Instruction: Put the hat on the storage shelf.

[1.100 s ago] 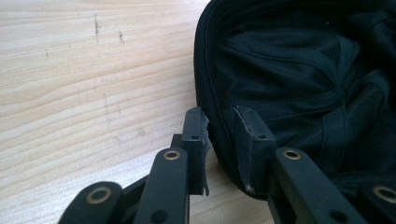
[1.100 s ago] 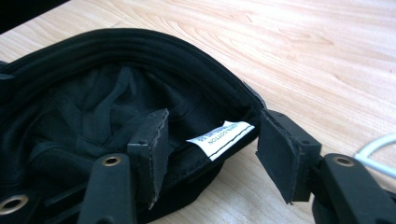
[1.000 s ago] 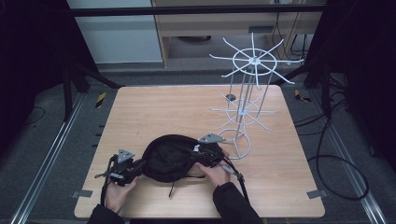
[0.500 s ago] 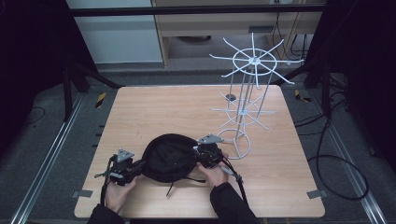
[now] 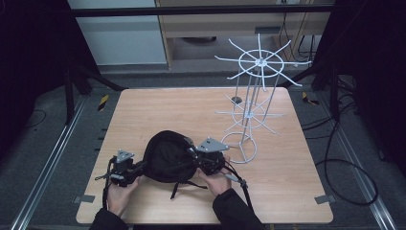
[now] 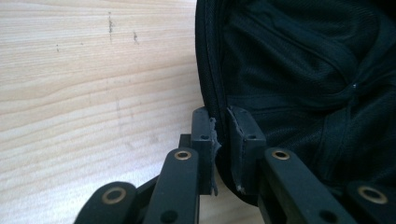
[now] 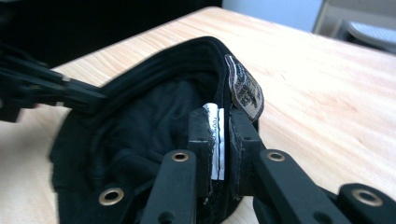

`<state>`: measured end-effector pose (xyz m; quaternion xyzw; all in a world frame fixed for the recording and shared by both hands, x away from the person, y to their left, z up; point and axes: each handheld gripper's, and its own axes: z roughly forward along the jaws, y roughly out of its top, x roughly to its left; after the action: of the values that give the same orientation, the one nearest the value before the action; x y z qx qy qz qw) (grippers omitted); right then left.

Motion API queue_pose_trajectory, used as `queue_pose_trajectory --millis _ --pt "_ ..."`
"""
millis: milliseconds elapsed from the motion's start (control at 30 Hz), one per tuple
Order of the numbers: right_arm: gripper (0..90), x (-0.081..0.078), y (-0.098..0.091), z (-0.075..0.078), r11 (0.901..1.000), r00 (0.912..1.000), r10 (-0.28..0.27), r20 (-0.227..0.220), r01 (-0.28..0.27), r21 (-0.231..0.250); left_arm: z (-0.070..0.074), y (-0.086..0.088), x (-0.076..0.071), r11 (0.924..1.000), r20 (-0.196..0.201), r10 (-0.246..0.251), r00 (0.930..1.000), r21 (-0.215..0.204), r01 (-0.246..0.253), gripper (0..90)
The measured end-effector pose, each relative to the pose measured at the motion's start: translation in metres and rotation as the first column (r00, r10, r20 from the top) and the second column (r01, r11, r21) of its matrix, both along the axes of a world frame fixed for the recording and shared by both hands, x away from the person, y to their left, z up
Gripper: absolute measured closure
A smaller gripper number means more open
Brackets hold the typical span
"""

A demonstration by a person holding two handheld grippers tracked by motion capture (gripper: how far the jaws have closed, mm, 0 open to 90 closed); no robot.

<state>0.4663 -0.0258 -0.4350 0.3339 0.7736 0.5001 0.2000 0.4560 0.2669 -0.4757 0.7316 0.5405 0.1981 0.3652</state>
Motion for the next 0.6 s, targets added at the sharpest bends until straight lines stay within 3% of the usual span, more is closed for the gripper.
queue_pose_trajectory --millis 333,600 --pt "81.8 -0.004 0.004 0.011 0.9969 0.996 0.079 0.042 -0.079 -0.006 -0.001 -0.004 0.013 0.9998 0.006 0.02 0.9998 -0.001 -0.02 80.7" --pt "82.2 -0.003 0.002 0.02 0.9953 0.9925 0.095 0.076 -0.096 0.007 -0.004 -0.008 0.023 0.9997 0.006 0.011 0.9999 -0.022 -0.011 80.3"
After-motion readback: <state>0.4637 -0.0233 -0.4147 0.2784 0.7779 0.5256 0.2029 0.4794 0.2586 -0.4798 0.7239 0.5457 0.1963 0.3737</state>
